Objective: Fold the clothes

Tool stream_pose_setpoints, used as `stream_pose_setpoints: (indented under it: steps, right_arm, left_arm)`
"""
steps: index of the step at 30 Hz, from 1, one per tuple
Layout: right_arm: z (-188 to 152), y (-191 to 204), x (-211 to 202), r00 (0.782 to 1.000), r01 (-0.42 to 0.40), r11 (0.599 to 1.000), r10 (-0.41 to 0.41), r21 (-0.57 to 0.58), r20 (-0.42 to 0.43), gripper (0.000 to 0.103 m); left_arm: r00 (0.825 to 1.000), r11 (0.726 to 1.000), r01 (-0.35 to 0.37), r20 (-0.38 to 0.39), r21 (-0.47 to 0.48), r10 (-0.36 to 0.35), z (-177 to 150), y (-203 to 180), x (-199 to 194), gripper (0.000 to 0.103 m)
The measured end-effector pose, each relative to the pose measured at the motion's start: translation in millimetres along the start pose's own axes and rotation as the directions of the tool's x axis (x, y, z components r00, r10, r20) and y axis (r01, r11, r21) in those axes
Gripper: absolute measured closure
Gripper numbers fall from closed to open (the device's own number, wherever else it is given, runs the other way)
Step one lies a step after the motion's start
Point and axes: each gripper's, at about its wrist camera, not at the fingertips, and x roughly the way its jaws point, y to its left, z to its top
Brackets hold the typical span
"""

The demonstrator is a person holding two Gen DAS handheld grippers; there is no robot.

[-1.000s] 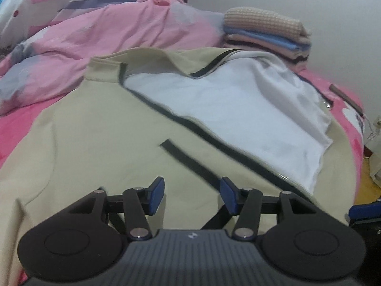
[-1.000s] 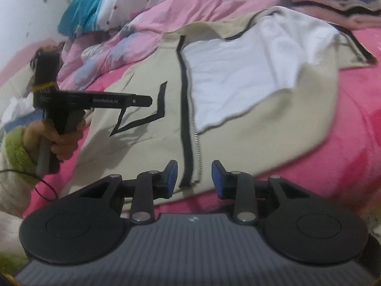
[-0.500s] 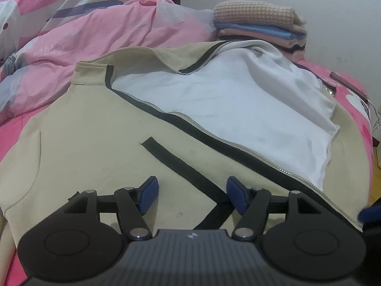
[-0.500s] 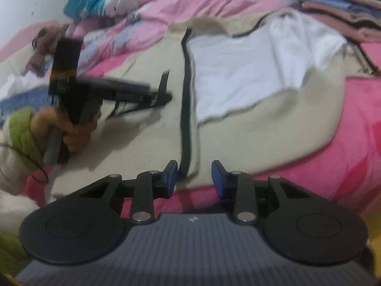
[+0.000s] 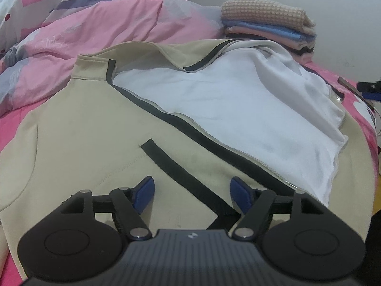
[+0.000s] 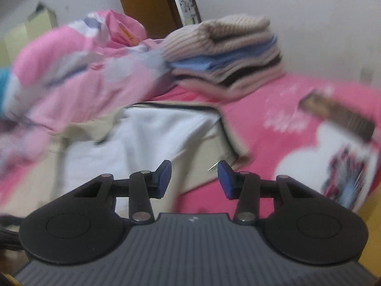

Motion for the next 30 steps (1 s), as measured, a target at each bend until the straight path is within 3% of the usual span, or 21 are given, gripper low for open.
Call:
stream_pose_setpoints:
  steps: [5, 9, 14, 20, 26, 29, 30]
  right_arm:
    - [5, 5, 42, 0.995, 0.099, 0.978, -0.097, -0.183, 0.016, 0.061]
    - [3, 17, 71, 0.989, 0.147, 0.926, -0.145, -0.347, 0.032, 0.063]
    - [-11, 40, 98, 0.966, 0.241, 0.771, -0.249, -0.59, 0.07, 0.066]
    - [-21, 45, 107, 0.924, 0.342, 0.634, -0.36, -0.693, 0.127, 0.08]
    - [-7, 46, 86, 0.921, 0.38, 0.654, -0.336, -0.654, 0.199, 0.102]
    - [1, 47, 75, 0.917, 0.397, 0.665, -0.323, -0.632, 0.236, 0.103]
    - [8, 46, 67, 0.922, 0.386, 0.701, -0.304, -0.599, 0.238, 0.103]
  left_arm:
    - [1.0, 1.0, -0.002, -0.008, -0.009, 0.002, 1, 0, 3, 0.028]
    - [1.0, 1.0, -0.006, -0.012, -0.007, 0.006, 2, -1, 4, 0.028]
    - [1.0, 1.0, -0.011, -0.017, -0.013, 0.011, 3, -2, 4, 0.027]
    - [1.0, 1.0, -0.011, -0.018, -0.013, 0.011, 2, -2, 4, 0.027]
    - [1.0, 1.0, -0.016, -0.017, -0.016, 0.016, 3, -3, 3, 0.027]
    - [1.0, 1.0, -0.019, -0.016, -0.019, 0.019, 4, -3, 2, 0.027]
    - [1.0, 1.0, -0.019, -0.016, -0.021, 0.019, 5, -3, 2, 0.027]
